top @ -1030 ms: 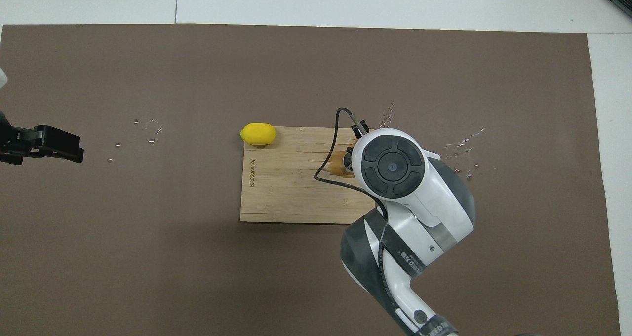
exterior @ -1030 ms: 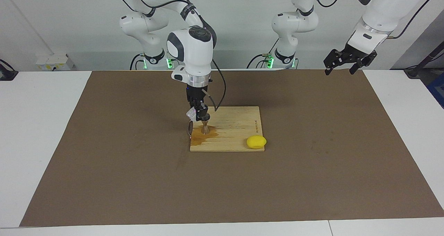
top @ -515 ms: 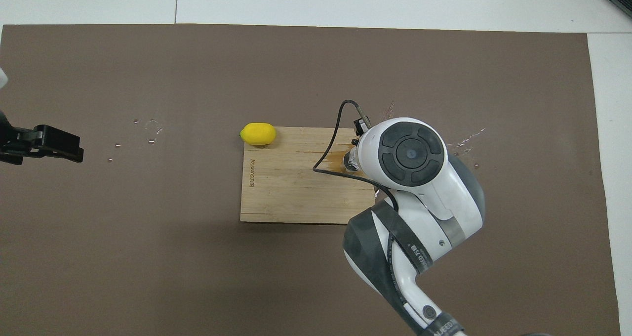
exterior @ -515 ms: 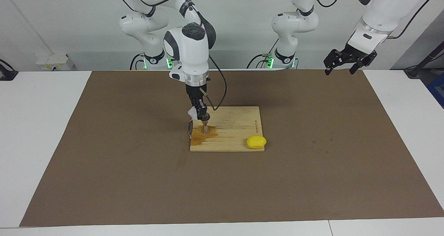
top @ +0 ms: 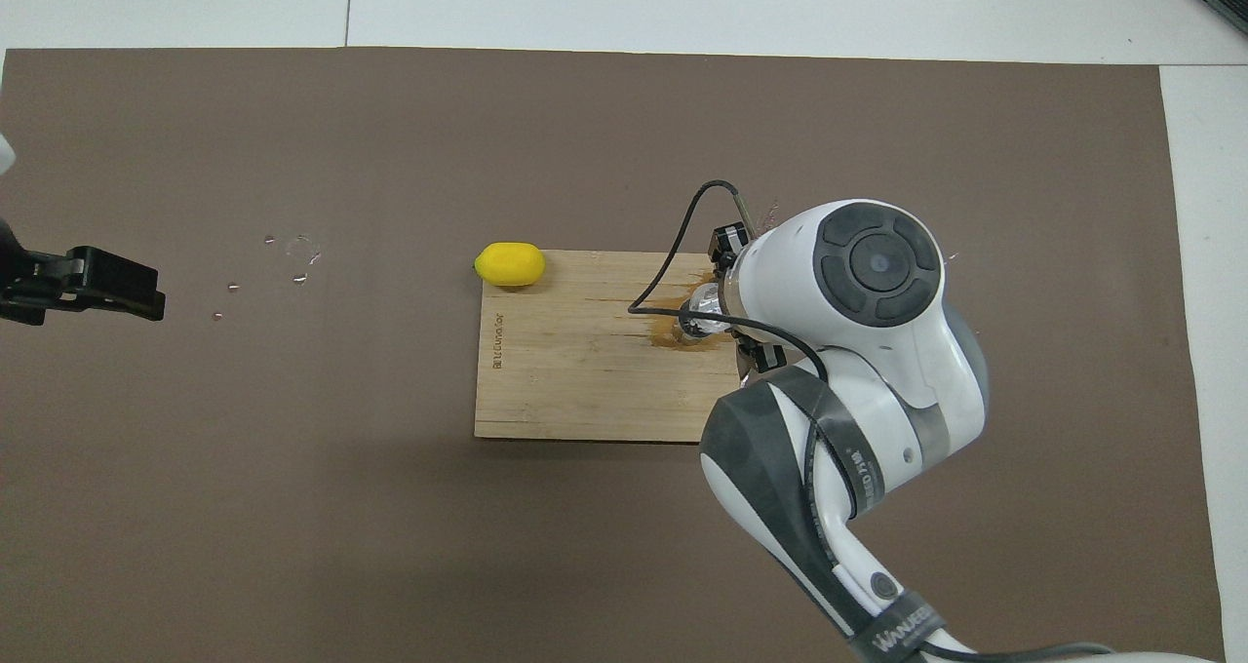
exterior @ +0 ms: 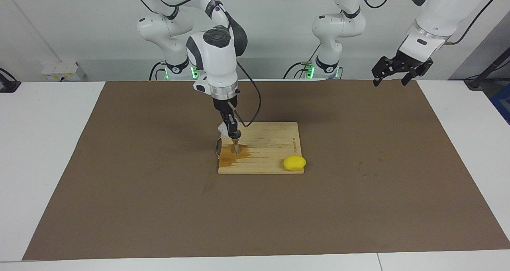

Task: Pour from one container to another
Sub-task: 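Turn the glass upright and carry it back with the right gripper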

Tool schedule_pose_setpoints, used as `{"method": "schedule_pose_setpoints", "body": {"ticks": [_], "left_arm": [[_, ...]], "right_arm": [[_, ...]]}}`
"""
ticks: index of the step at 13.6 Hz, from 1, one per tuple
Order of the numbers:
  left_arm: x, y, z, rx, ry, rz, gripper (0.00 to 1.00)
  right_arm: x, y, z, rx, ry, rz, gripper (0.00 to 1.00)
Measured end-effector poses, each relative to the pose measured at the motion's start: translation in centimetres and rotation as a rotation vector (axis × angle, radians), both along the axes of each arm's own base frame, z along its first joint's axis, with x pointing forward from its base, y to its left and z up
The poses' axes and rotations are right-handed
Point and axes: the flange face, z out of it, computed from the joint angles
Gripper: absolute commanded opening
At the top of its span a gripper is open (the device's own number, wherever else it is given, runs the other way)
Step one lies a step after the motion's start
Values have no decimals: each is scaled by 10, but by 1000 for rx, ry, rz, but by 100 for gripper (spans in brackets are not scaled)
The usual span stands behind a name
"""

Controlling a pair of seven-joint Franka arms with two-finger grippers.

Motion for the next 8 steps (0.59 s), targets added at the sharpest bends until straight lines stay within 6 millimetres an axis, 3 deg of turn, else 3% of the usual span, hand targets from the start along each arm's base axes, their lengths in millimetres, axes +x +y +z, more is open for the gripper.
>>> {"method": "schedule_pose_setpoints", "body": {"ticks": [5, 8], "left_arm": [[0, 0, 0, 0, 0, 0, 100], [0, 0, 0, 0, 0, 0, 100]], "right_arm": [[19, -39, -4, 166, 75, -108, 12], [32, -85, -15, 309, 122, -163, 11]]}}
